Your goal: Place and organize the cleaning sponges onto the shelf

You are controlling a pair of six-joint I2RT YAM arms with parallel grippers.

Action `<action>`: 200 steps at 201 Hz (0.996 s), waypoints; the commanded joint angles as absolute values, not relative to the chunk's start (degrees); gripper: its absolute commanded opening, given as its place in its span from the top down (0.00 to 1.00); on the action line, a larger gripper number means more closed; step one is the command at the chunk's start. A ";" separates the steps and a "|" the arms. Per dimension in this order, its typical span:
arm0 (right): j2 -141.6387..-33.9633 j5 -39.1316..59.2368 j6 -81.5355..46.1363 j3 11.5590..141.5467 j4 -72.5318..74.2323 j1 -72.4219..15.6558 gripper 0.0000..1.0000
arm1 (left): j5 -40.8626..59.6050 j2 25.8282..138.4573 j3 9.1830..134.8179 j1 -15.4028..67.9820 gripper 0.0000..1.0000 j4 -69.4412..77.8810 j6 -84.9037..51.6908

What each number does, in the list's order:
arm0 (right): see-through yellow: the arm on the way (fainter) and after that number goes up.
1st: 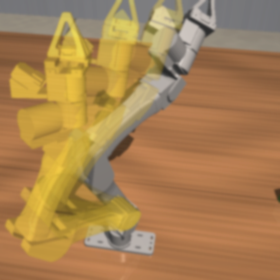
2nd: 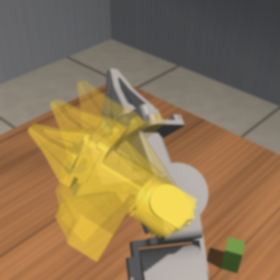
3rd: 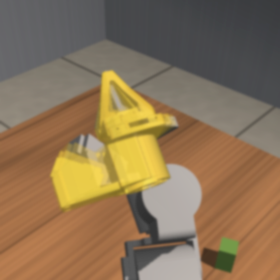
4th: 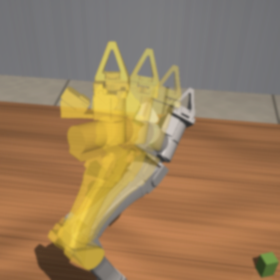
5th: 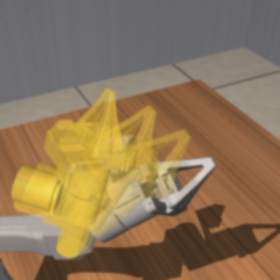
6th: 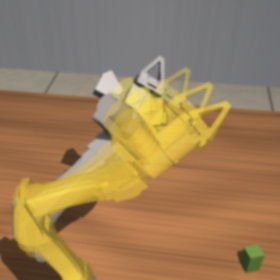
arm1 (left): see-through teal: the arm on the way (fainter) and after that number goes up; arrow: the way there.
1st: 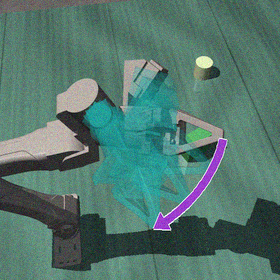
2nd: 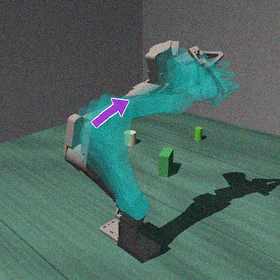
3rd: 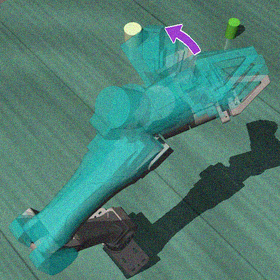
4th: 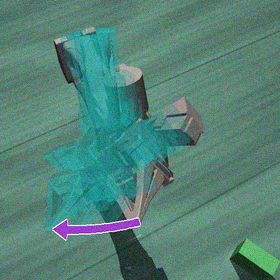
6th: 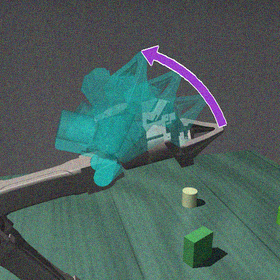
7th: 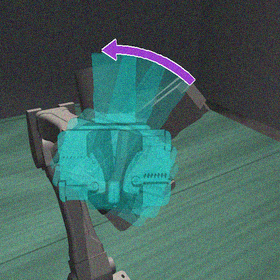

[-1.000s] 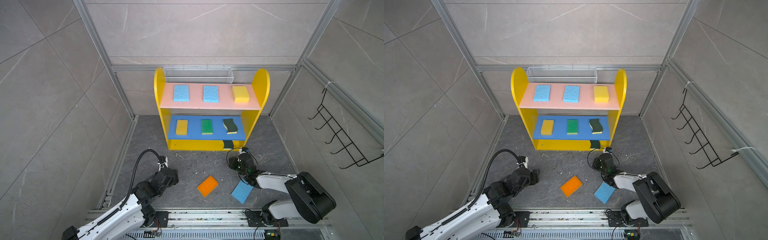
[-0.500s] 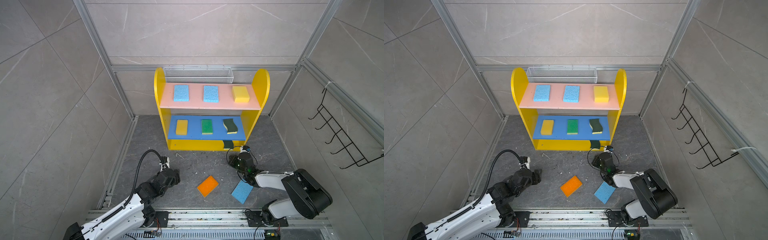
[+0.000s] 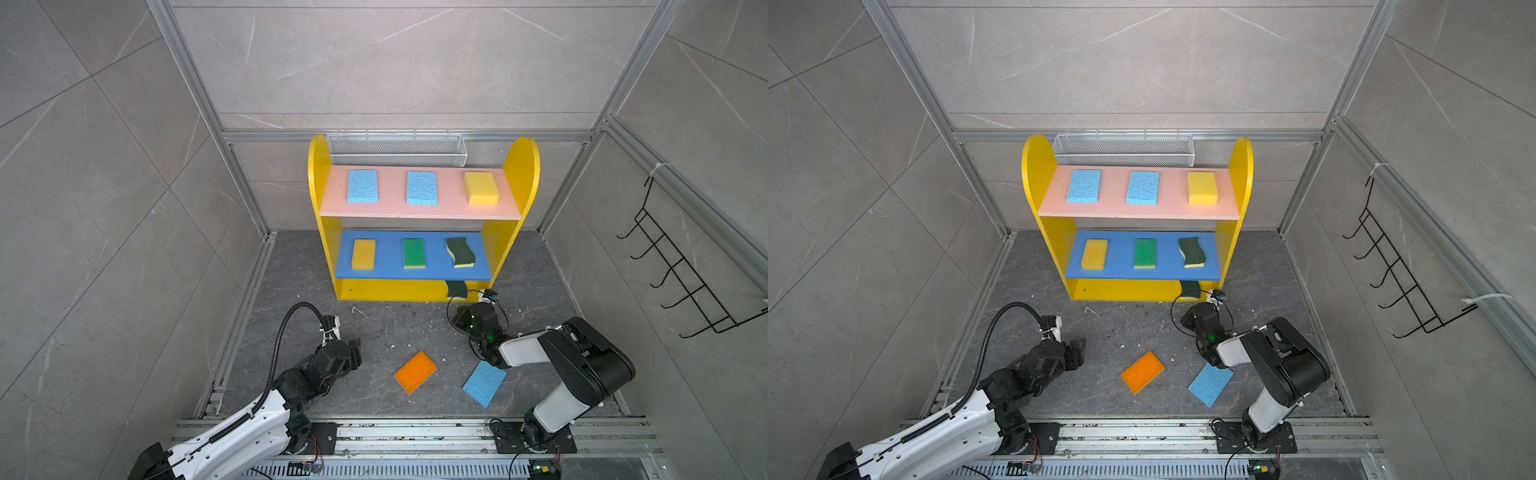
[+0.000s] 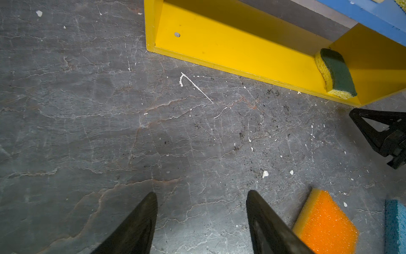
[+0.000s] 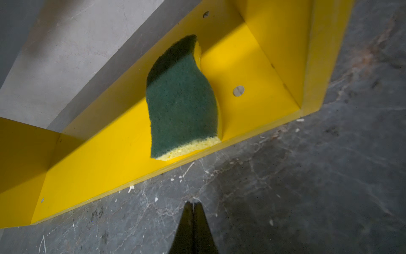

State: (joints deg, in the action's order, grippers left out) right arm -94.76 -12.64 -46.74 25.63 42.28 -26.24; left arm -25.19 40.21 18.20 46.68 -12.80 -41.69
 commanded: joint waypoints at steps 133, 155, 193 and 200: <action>-100.23 -18.76 -46.91 30.09 46.53 -27.25 0.95 | -26.78 41.38 15.56 46.76 0.33 -3.96 -40.35; -101.47 -18.89 -47.43 30.47 48.03 -27.29 0.95 | -26.81 41.65 15.47 46.70 0.33 -3.40 -40.62; -104.00 -18.85 -49.55 30.63 51.39 -27.24 0.95 | -26.80 42.06 15.29 46.69 0.33 -2.99 -40.85; -104.50 -18.81 -49.91 30.77 51.65 -27.22 0.95 | -26.81 42.11 15.27 46.68 0.33 -3.05 -40.70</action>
